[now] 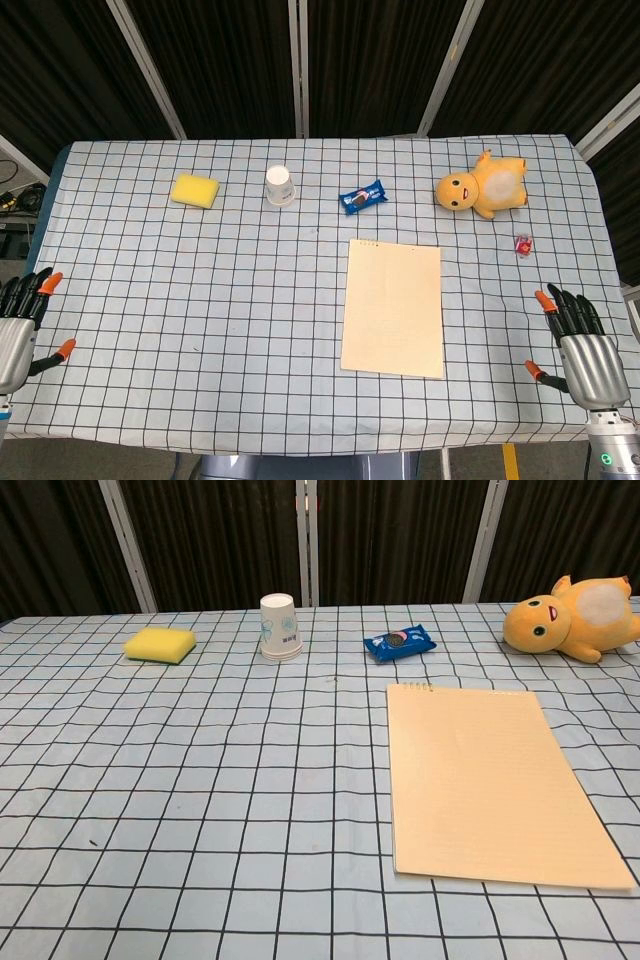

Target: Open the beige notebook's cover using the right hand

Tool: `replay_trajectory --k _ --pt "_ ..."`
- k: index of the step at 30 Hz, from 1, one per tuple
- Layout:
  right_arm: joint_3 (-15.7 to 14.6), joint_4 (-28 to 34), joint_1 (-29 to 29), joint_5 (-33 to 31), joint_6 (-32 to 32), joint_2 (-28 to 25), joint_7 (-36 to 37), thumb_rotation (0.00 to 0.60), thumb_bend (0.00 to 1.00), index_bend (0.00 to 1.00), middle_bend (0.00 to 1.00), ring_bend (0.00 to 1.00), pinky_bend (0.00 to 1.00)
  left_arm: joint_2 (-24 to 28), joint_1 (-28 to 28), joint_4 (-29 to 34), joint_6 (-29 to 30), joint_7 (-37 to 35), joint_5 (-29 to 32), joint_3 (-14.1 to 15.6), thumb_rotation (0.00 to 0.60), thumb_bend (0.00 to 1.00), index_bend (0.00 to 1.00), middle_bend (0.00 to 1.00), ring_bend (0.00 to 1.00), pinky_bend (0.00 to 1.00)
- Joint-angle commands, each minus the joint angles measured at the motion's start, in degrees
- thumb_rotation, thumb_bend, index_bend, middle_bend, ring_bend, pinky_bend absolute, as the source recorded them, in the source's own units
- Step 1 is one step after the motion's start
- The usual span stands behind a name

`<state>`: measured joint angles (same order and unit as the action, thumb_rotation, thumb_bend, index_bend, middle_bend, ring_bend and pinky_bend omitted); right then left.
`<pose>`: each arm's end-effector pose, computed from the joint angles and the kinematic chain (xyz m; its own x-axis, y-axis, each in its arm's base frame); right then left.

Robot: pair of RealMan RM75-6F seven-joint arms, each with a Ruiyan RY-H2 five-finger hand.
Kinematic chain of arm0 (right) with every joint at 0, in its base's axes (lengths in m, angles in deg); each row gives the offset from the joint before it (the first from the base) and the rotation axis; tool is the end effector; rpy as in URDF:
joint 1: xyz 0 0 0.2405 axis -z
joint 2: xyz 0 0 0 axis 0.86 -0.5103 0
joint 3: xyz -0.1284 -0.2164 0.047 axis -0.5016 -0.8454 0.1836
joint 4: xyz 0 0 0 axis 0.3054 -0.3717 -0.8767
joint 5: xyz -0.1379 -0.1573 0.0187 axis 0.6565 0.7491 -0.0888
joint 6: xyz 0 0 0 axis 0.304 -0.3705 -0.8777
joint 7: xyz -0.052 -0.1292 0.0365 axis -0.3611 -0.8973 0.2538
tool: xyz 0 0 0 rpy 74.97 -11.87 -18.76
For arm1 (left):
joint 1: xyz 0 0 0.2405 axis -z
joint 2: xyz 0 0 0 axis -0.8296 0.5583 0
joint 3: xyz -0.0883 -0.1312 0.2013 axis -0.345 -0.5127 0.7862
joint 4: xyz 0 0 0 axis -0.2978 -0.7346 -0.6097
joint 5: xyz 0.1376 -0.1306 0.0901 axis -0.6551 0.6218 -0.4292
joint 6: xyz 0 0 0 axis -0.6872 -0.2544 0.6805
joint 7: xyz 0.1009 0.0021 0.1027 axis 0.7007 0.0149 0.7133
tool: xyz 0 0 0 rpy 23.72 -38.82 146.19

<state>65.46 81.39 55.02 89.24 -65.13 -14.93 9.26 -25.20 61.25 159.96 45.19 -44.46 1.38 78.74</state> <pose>-0.3007 -0.1755 0.1542 0.4325 0.0105 0.9016 -0.8997 -0.0598 0.4323 -0.2976 0.1782 0.1570 0.4417 -0.0005 0.8972 0.8964 -0.0404 -0.4414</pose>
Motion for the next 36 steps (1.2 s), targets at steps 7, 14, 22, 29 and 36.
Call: replay_trajectory --k 7,14,22,29,36 --pt "-0.05 -0.55 0.1 0.08 -0.07 0.3 0.05 0.6 0.06 0.0 0.0 0.0 0.0 0.0 0.32 -0.27 -0.81 -0.1 0.28 0.05 0.6 0.24 0.0 0.0 0.0 0.0" --pt "-0.63 -0.38 0.2 0.92 -0.02 0.39 0.01 0.6 0.06 0.0 0.0 0.0 0.0 0.65 0.37 0.35 -0.27 -0.49 -0.12 -0.24 0.6 0.24 0.0 0.0 0.0 0.0" --pt "-1.24 -0.17 0.45 1.44 0.04 0.53 0.09 0.6 0.06 0.0 0.0 0.0 0.0 0.76 0.72 0.31 -0.76 -1.11 -0.11 -0.35 0.6 0.24 0.0 0.0 0.0 0.0" --pt "-5.88 1.4 -0.53 6.82 3.86 0.53 3.24 0.6 0.06 0.0 0.0 0.0 0.0 0.98 0.87 0.55 -0.89 -1.19 0.19 -0.56 0.6 0.24 0.0 0.0 0.0 0.0" --pt "-9.32 1.84 -2.02 10.34 9.27 4.43 0.93 0.6 0.06 0.0 0.0 0.0 0.0 1.29 0.74 0.63 -0.51 -1.78 0.48 -0.83 0.6 0.24 0.0 0.0 0.0 0.0"
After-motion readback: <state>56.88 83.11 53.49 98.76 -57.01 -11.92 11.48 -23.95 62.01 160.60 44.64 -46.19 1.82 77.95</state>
